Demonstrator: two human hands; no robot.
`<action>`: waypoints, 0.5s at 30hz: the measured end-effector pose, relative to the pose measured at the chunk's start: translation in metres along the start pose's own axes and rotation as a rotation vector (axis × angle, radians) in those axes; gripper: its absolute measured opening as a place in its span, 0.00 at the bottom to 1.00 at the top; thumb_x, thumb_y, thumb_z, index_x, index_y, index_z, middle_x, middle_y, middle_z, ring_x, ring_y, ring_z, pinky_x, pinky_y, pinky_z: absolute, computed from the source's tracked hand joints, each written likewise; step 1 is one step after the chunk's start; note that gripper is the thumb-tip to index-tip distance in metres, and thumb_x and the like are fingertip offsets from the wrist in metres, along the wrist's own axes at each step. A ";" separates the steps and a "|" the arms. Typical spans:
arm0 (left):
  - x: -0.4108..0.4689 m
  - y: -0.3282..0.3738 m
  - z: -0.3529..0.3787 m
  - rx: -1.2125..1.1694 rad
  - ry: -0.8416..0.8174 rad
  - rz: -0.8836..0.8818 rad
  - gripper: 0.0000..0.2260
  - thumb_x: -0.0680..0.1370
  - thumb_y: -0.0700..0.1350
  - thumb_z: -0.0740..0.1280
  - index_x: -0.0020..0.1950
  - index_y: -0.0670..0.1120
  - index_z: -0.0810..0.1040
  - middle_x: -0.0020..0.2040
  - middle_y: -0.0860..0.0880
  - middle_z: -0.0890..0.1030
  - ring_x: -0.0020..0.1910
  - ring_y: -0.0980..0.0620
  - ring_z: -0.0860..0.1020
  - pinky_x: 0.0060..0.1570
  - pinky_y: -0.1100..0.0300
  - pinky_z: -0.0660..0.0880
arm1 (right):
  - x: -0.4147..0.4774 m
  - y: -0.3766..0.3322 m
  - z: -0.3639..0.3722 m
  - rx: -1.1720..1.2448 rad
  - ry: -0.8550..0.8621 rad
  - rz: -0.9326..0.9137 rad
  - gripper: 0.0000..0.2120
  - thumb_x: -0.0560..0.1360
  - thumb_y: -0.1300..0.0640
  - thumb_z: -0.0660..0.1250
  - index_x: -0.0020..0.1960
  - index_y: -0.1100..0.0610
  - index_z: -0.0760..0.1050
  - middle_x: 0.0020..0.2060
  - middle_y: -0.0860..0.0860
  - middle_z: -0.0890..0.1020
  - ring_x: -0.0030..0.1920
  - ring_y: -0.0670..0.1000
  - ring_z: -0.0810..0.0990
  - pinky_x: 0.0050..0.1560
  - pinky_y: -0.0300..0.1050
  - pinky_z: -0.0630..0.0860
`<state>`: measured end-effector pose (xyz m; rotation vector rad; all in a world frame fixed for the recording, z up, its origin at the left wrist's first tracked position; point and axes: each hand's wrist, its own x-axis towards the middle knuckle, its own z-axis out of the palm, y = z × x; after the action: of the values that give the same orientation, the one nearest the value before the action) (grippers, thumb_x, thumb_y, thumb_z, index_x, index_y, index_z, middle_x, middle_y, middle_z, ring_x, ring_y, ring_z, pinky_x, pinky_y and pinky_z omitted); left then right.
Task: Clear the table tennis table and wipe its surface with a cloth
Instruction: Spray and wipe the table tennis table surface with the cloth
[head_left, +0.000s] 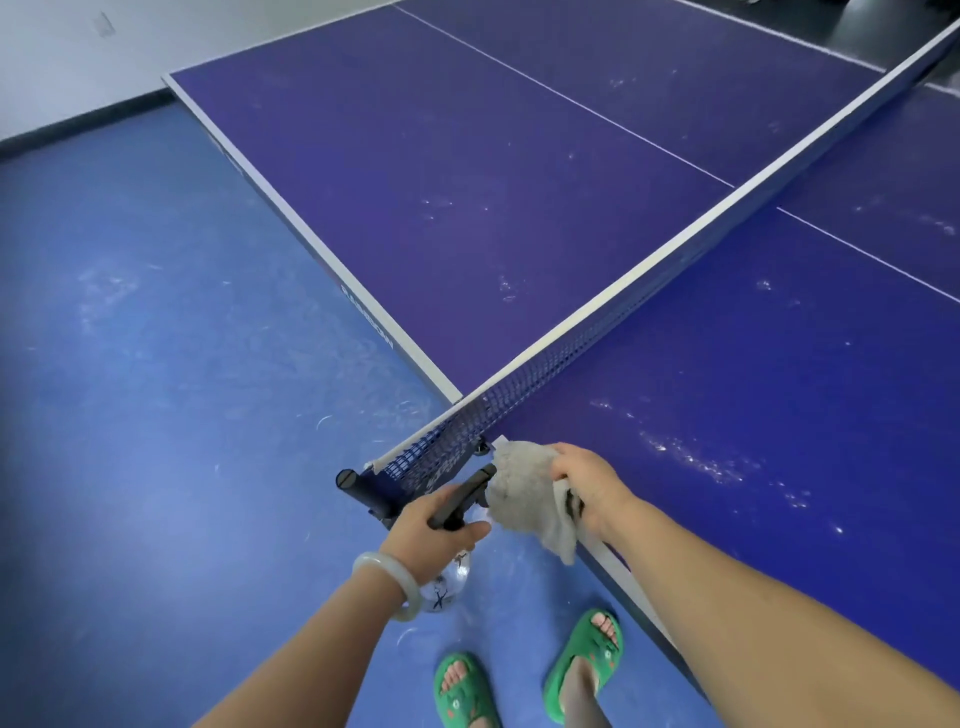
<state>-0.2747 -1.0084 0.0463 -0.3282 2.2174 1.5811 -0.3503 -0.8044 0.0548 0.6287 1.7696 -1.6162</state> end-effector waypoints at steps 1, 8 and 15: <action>0.002 0.002 -0.001 0.011 -0.017 -0.003 0.11 0.75 0.42 0.74 0.54 0.54 0.81 0.37 0.47 0.81 0.35 0.55 0.78 0.44 0.61 0.77 | -0.002 -0.005 -0.001 -0.033 0.004 -0.021 0.16 0.69 0.69 0.58 0.48 0.57 0.81 0.41 0.56 0.80 0.39 0.52 0.76 0.37 0.44 0.73; 0.013 0.009 -0.002 0.096 -0.071 0.007 0.13 0.76 0.43 0.72 0.57 0.57 0.78 0.37 0.46 0.84 0.34 0.55 0.77 0.38 0.63 0.75 | 0.013 -0.003 -0.010 -0.223 -0.088 -0.155 0.15 0.77 0.68 0.63 0.59 0.54 0.80 0.52 0.51 0.83 0.54 0.52 0.80 0.50 0.44 0.79; 0.017 0.012 -0.006 0.180 -0.102 -0.018 0.11 0.76 0.42 0.72 0.56 0.53 0.79 0.35 0.46 0.81 0.31 0.59 0.78 0.35 0.68 0.73 | 0.015 0.001 -0.014 -0.142 -0.022 -0.171 0.14 0.79 0.65 0.66 0.63 0.55 0.78 0.51 0.51 0.84 0.50 0.50 0.83 0.48 0.46 0.80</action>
<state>-0.2959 -1.0092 0.0503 -0.2102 2.2505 1.3455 -0.3614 -0.7920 0.0436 0.4022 1.9464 -1.5841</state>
